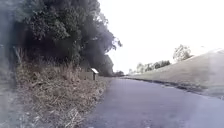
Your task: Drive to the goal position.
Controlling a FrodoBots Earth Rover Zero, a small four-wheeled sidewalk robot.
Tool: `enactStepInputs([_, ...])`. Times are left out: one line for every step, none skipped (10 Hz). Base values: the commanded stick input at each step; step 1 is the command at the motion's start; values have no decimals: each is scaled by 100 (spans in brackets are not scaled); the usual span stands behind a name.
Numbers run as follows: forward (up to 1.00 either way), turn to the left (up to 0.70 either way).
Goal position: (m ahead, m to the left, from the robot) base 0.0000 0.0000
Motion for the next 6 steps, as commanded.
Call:
enactStepInputs([-45, 27])
enactStepInputs([-45, 27])
enactStepInputs([-45, 27])
enactStepInputs([-45, 17])
enactStepInputs([-45, 5])
enactStepInputs([-45, 0])
